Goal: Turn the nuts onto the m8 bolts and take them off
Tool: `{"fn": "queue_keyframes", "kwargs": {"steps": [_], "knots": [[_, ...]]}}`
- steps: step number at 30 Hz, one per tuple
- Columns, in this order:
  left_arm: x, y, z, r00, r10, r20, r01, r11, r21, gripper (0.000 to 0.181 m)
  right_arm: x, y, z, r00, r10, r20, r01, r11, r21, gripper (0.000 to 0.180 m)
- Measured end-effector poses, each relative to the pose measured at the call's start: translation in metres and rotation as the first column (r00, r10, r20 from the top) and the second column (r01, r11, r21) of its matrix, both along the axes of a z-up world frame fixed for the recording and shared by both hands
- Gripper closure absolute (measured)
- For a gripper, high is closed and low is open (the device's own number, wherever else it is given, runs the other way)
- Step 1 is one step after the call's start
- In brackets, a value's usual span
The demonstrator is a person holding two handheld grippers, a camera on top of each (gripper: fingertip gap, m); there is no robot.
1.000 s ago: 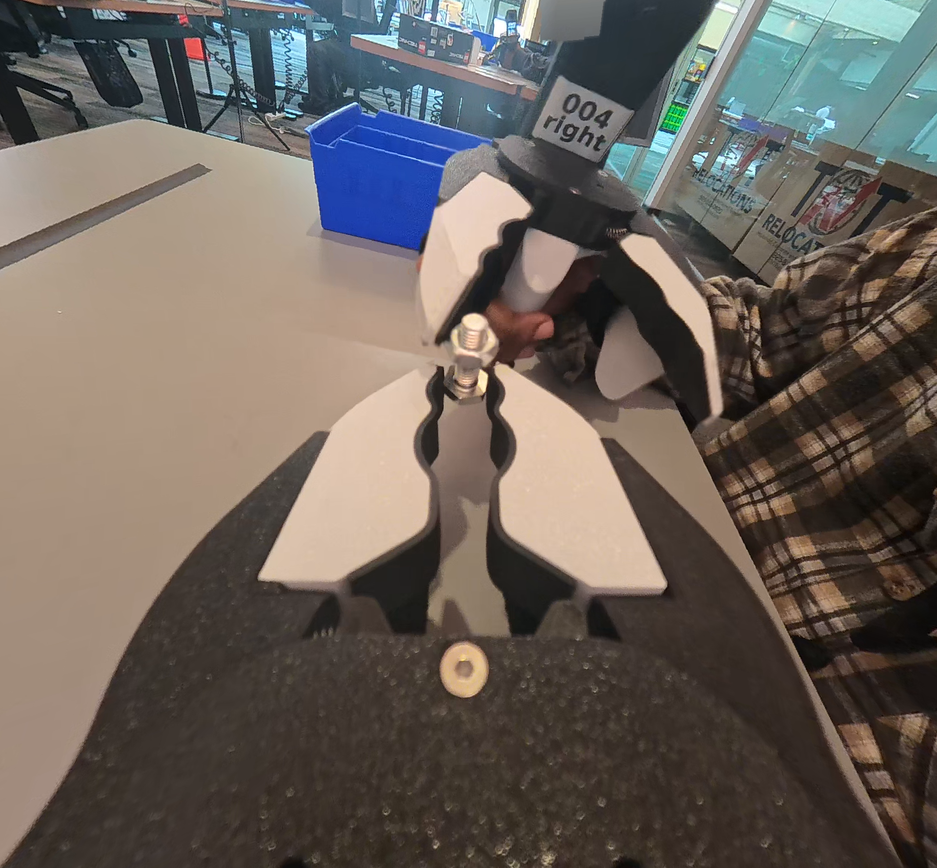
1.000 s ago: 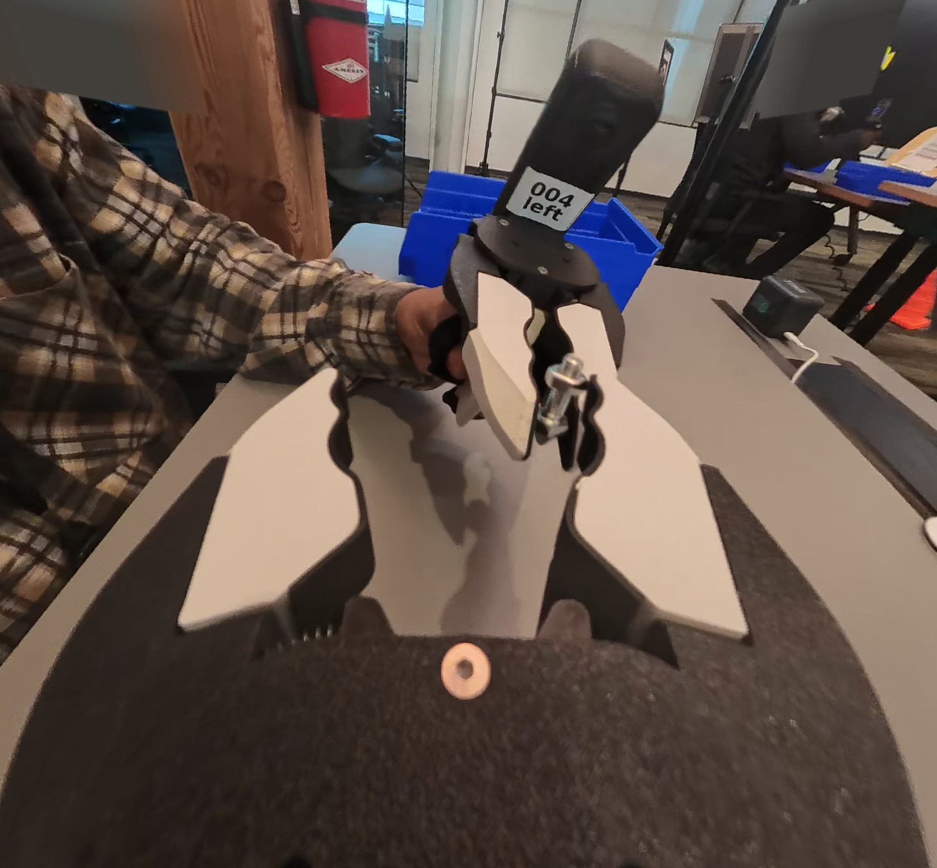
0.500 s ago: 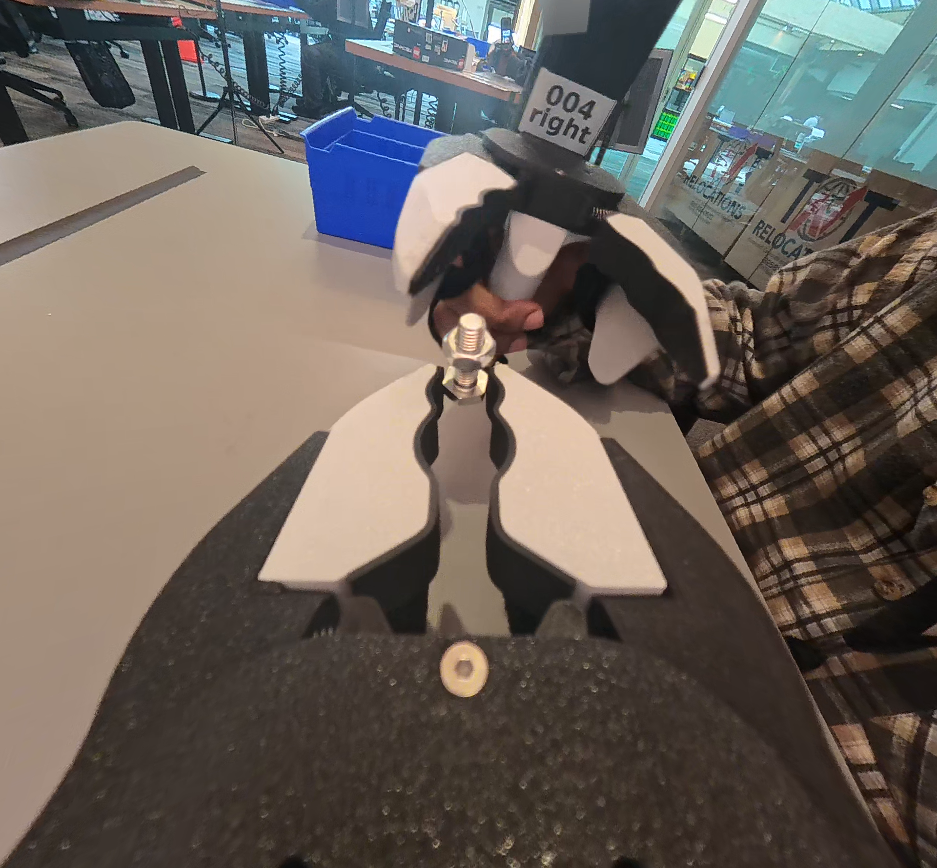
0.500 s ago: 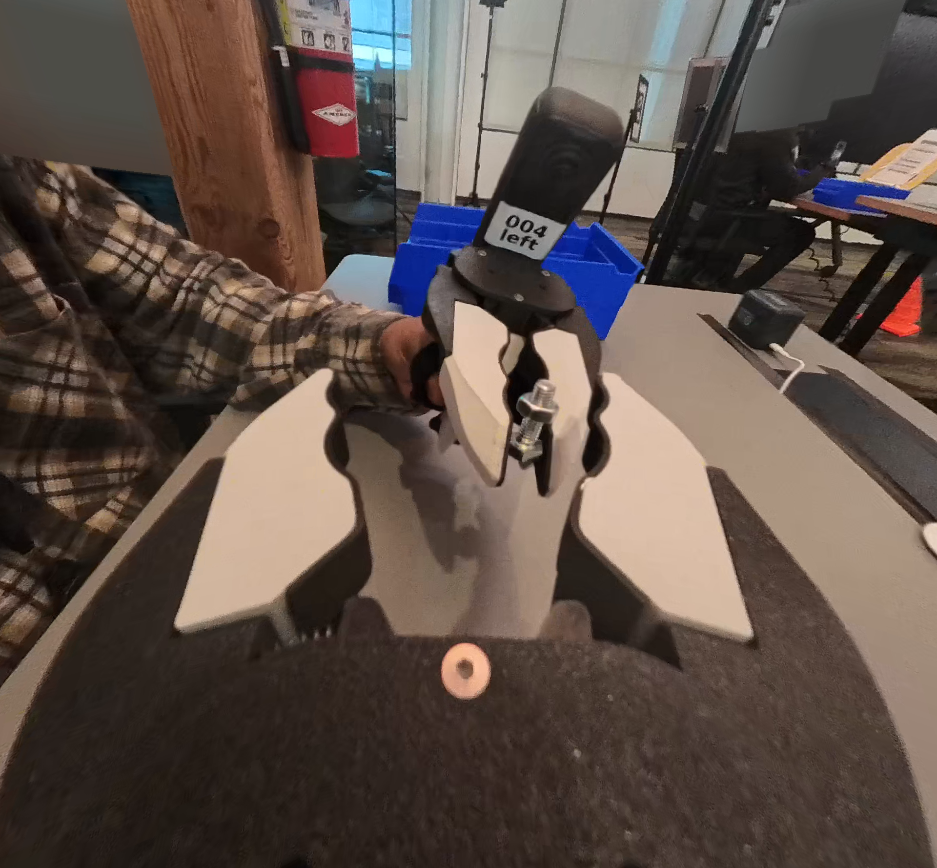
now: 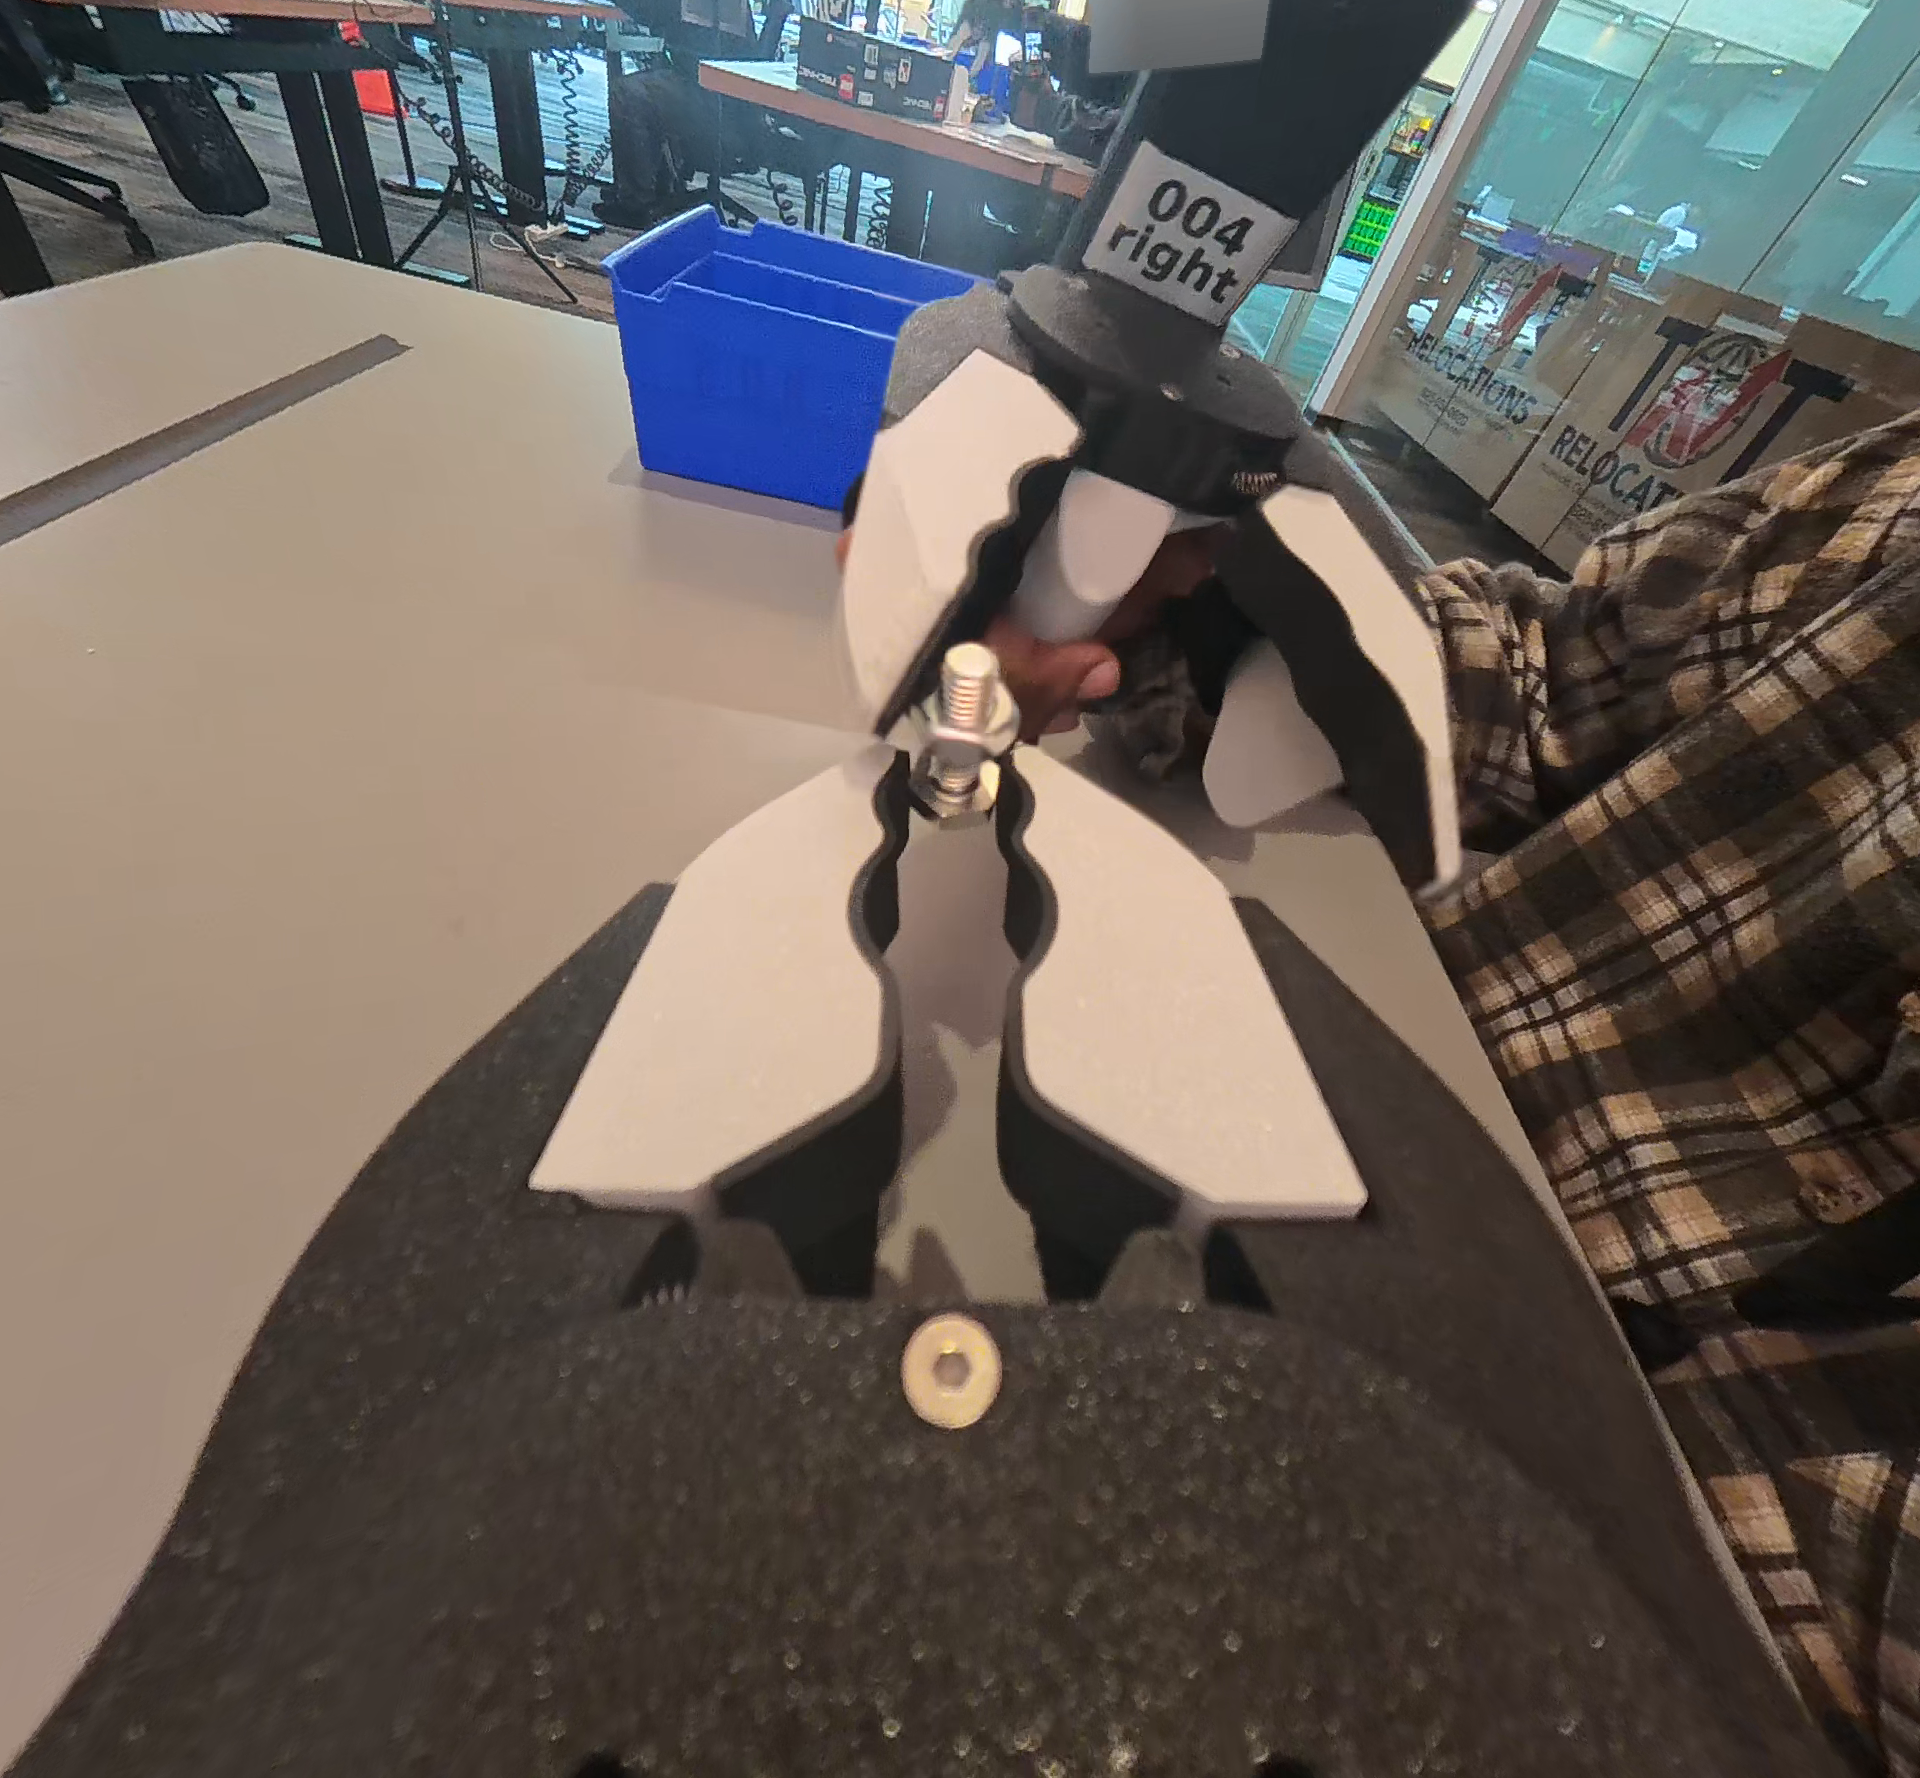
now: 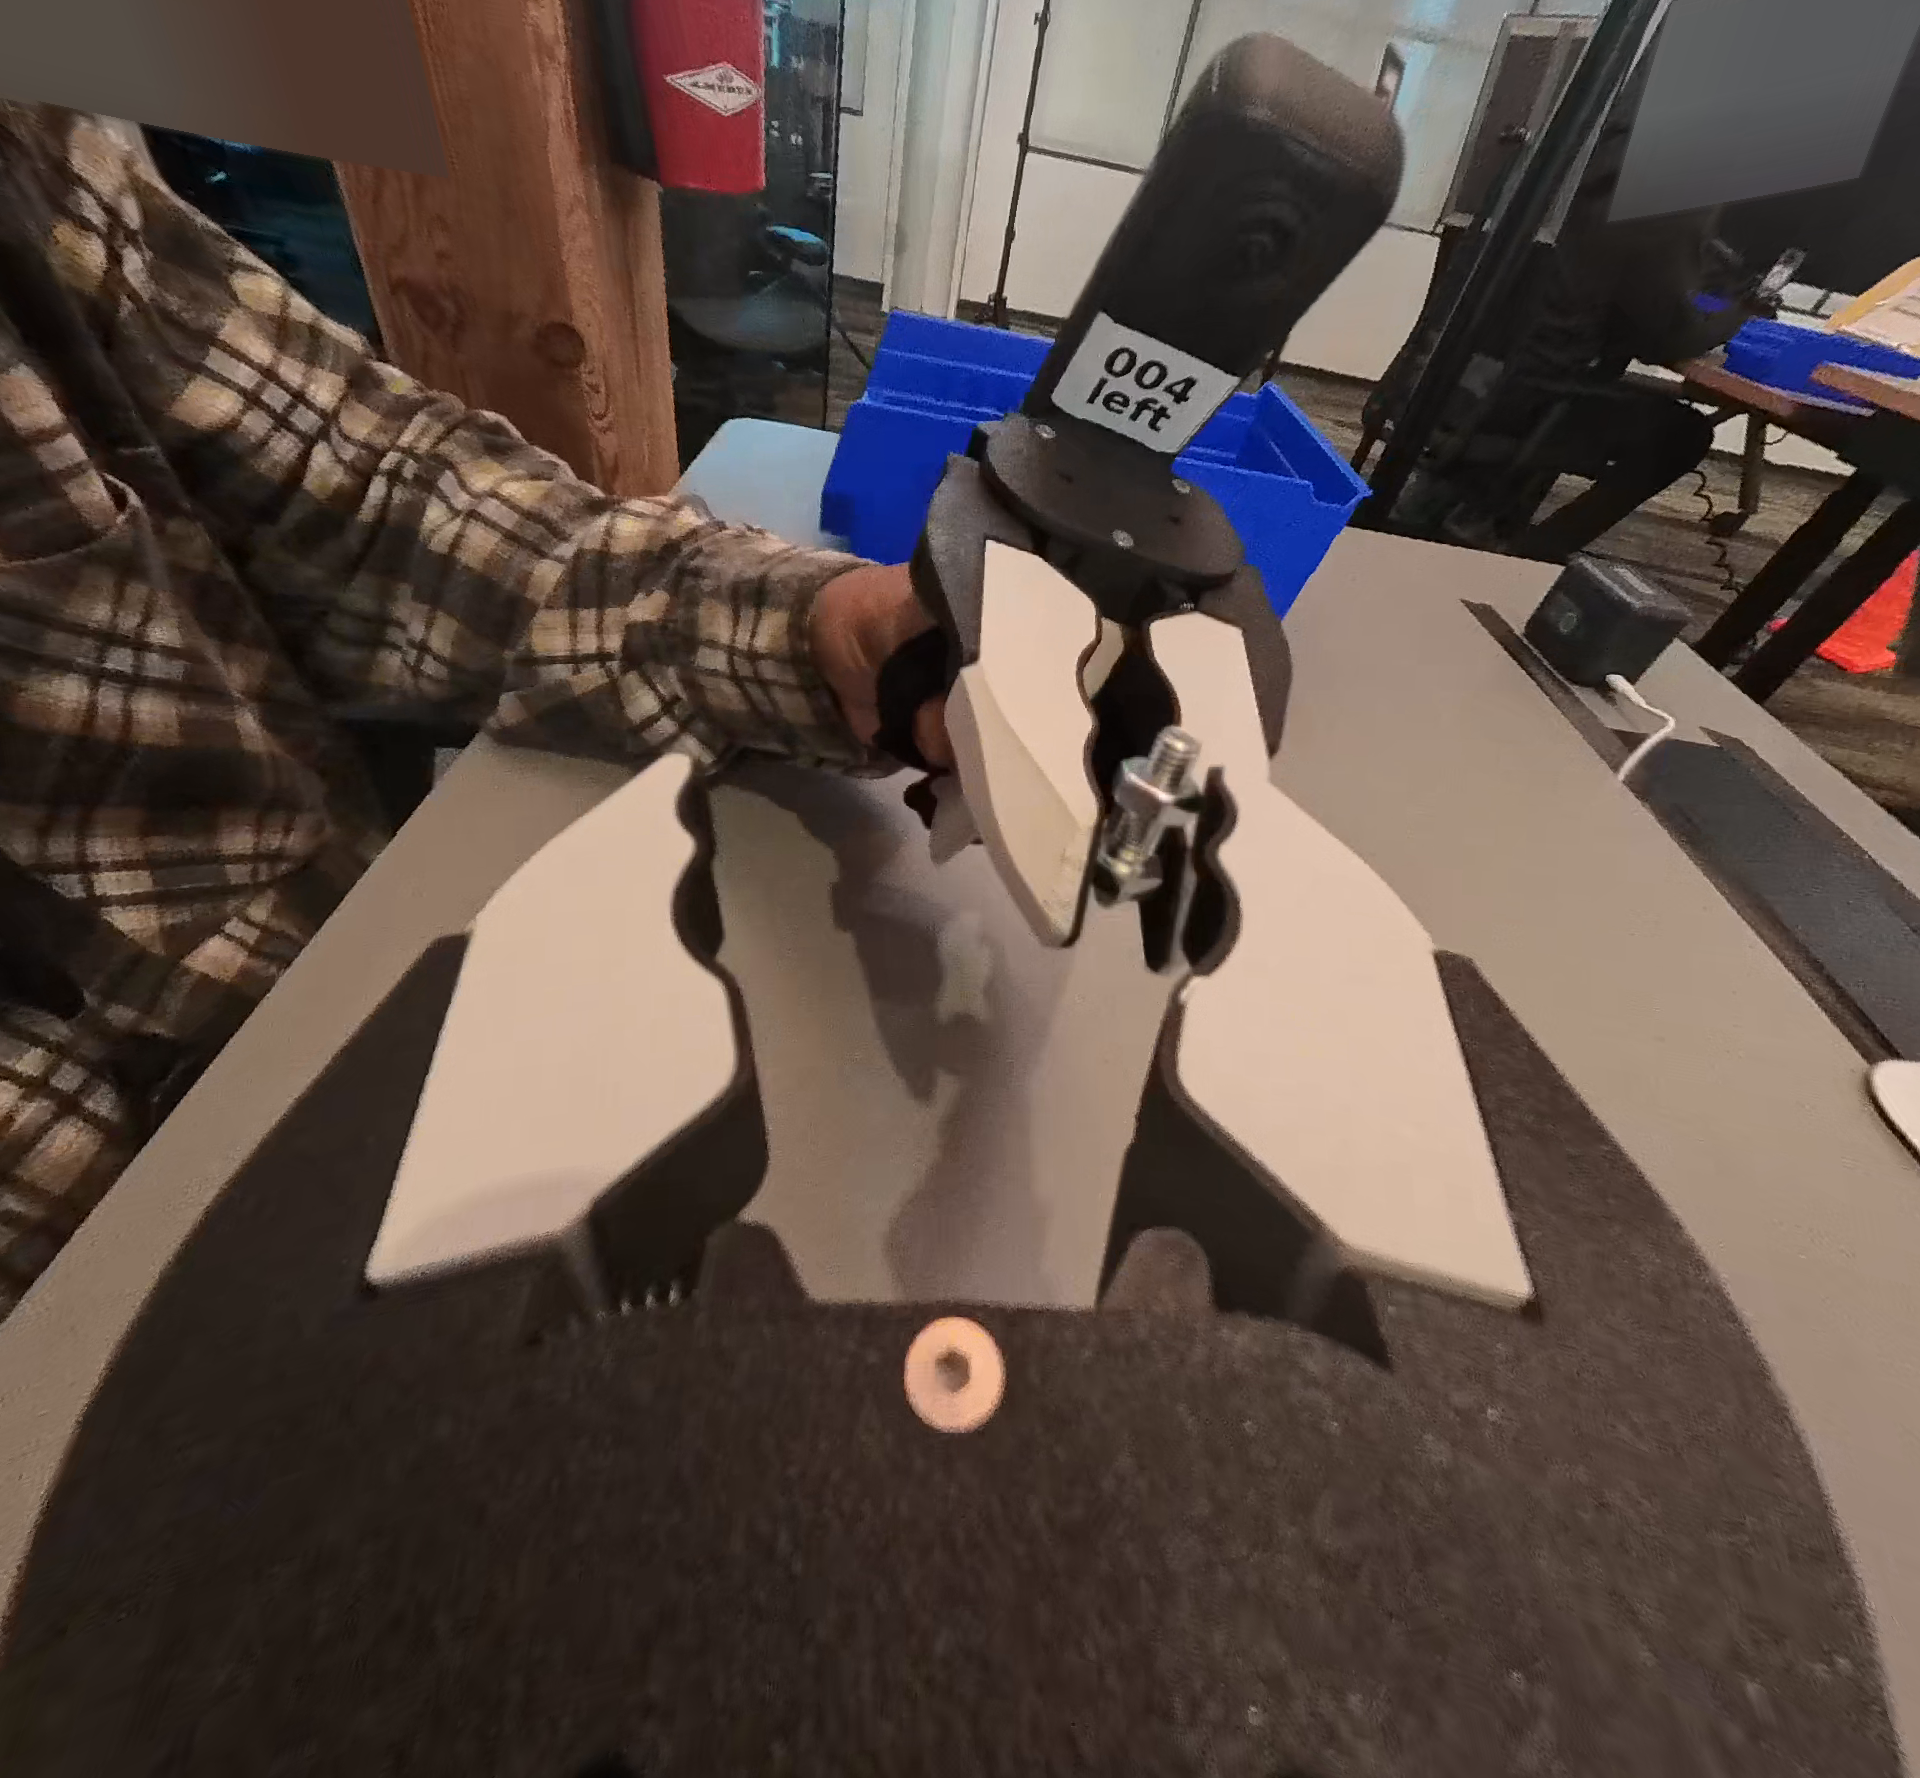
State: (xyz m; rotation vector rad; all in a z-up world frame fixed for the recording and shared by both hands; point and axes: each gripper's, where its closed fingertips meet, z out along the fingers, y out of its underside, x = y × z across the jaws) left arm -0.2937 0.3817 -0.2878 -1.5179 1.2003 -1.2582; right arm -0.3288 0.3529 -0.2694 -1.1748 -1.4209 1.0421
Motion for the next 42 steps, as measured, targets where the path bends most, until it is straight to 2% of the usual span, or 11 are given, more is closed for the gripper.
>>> {"fn": "queue_keyframes", "kwargs": {"steps": [3,6,10,11,12,14,17,25,34,36,42], "knots": [[-0.001,0.001,0.002,1.000,0.005,0.009,-0.005,1.000,-0.001,0.165,0.010,0.005,0.012,0.998,-0.016,-0.060,0.016,1.000,-0.005,0.103],[0.002,0.000,-0.001,1.000,-0.005,0.000,0.005,1.000,-0.006,0.165,-0.003,0.010,0.011,0.998,-0.028,-0.057,0.027,0.999,-0.026,0.088],[0.001,0.000,-0.001,1.000,-0.004,-0.002,0.004,1.000,-0.002,0.165,0.000,-0.004,-0.001,1.000,0.016,0.018,-0.017,1.000,0.003,0.087],[0.000,0.000,-0.001,1.000,0.000,-0.001,0.000,1.000,-0.002,0.165,0.007,-0.005,0.002,1.000,0.017,0.011,-0.017,1.000,-0.001,0.090],[-0.001,0.002,0.000,1.000,0.007,0.000,-0.007,1.000,-0.001,0.165,0.013,-0.006,0.006,1.000,0.028,-0.005,-0.028,1.000,0.002,0.102],[-0.001,0.003,0.000,1.000,0.012,-0.001,-0.012,1.000,-0.001,0.165,0.022,0.004,0.018,0.998,-0.019,-0.060,0.019,1.000,0.001,0.101],[0.001,0.002,-0.004,1.000,0.008,-0.019,-0.008,1.000,0.008,0.165,0.018,0.018,0.029,0.991,-0.074,-0.109,0.072,0.997,-0.017,0.115],[0.007,-0.003,-0.008,0.999,-0.004,-0.048,0.005,1.000,0.026,0.165,0.007,0.028,0.013,0.991,-0.130,-0.019,0.129,0.991,-0.025,0.151],[0.009,-0.004,-0.009,0.998,-0.010,-0.057,0.012,0.999,0.032,0.165,0.009,0.032,0.006,0.991,-0.135,0.022,0.137,0.987,-0.084,0.162],[0.009,-0.004,-0.009,0.998,-0.010,-0.057,0.012,0.999,0.034,0.165,0.009,0.030,0.005,0.992,-0.119,0.030,0.121,0.988,-0.092,0.171],[0.010,-0.007,-0.007,0.999,-0.030,-0.041,0.030,1.000,0.008,0.165,0.011,0.027,0.007,0.994,-0.109,0.026,0.111,0.983,-0.146,0.173]]}}
